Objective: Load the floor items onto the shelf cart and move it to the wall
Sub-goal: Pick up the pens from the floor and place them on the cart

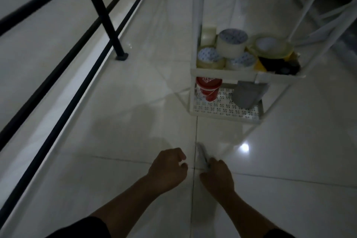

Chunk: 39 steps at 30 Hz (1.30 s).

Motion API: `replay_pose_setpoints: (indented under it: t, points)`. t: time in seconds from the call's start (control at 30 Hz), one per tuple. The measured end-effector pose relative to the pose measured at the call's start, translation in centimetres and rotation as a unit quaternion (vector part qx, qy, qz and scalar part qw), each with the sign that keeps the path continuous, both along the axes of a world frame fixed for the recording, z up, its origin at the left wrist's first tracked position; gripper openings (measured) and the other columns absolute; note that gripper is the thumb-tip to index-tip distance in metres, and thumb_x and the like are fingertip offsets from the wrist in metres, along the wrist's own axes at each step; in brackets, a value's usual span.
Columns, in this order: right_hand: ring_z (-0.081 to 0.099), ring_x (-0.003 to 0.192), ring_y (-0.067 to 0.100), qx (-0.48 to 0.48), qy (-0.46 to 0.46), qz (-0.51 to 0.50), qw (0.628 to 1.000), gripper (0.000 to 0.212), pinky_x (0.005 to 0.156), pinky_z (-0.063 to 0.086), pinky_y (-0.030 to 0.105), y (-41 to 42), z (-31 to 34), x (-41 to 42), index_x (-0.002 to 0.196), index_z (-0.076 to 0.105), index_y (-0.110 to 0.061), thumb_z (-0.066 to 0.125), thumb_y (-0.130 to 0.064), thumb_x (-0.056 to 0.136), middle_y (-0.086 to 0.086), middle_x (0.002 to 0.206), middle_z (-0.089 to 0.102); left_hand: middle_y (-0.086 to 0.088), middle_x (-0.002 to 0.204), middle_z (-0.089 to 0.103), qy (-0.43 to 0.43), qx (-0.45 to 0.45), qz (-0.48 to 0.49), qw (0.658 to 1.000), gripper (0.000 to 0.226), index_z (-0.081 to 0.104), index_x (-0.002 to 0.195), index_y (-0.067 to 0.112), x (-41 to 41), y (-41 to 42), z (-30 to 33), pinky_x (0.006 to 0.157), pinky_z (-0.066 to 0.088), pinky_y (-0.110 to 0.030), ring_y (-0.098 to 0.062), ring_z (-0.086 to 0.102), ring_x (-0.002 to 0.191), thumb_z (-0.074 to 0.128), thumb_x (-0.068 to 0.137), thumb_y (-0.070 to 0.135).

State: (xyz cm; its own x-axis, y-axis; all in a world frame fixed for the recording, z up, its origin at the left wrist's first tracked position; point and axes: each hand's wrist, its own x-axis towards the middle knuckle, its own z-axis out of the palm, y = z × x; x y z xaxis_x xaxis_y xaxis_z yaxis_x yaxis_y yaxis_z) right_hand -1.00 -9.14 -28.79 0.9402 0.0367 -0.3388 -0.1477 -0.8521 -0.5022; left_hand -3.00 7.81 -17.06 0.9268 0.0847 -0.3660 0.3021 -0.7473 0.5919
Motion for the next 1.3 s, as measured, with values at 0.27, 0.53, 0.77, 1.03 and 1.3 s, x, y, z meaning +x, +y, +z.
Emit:
replay_pose_setpoints:
  t: [0.27,0.53,0.77,1.03,1.3]
  points:
    - [0.057,0.054,0.005,0.104,-0.126,-0.063,0.985,0.024,0.052,0.039,0.006,-6.3,14.1,1.6,0.076,0.060,-0.034,0.072,-0.038,0.055,-0.007,0.074,0.062,0.007,0.097,0.068,-0.140,-0.028,0.005,0.990,0.011,0.069,0.094,0.022,6.2,-3.0,9.3,0.077,0.047,-0.020,-0.008,0.059,0.083,0.064,0.084,0.020]
    - [0.062,0.062,0.010,0.160,-0.295,-0.098,0.937,0.033,0.046,0.053,0.020,-7.9,28.9,4.0,0.078,0.066,-0.031,0.082,-0.013,0.057,-0.010,0.075,0.063,0.005,0.089,0.068,-0.245,-0.056,0.003,0.968,0.011,0.071,0.087,0.016,12.0,-5.2,21.8,0.075,0.052,-0.026,-0.013,0.064,0.087,0.063,0.081,0.011]
    - [0.063,0.068,0.004,0.140,-0.383,-0.092,0.908,0.027,0.052,0.054,0.020,-8.2,42.3,9.1,0.084,0.064,-0.033,0.081,-0.024,0.065,-0.013,0.076,0.064,0.003,0.096,0.068,-0.320,-0.072,-0.018,0.945,0.016,0.067,0.093,0.022,15.6,-6.3,30.3,0.071,0.057,-0.028,-0.016,0.068,0.087,0.059,0.082,0.014]
    - [0.060,0.068,0.014,-0.077,-0.307,-0.041,0.948,0.033,0.065,0.053,0.030,-5.5,50.7,22.6,0.087,0.065,-0.014,0.072,-0.041,0.071,-0.002,0.075,0.061,-0.002,0.122,0.059,-0.344,-0.017,-0.039,0.938,0.037,0.059,0.125,0.021,17.8,-7.9,34.1,0.095,0.041,-0.022,-0.015,0.052,0.118,0.059,0.088,0.020]
    - [0.064,0.086,0.022,-0.098,-0.318,0.009,0.943,0.020,0.080,0.053,0.033,-4.7,49.1,25.7,0.093,0.061,-0.011,0.066,-0.028,0.084,0.009,0.097,0.068,0.000,0.129,0.054,-0.317,0.015,-0.046,0.947,0.039,0.055,0.128,0.023,18.1,-8.2,35.0,0.100,0.039,-0.024,-0.014,0.047,0.124,0.056,0.089,0.025]
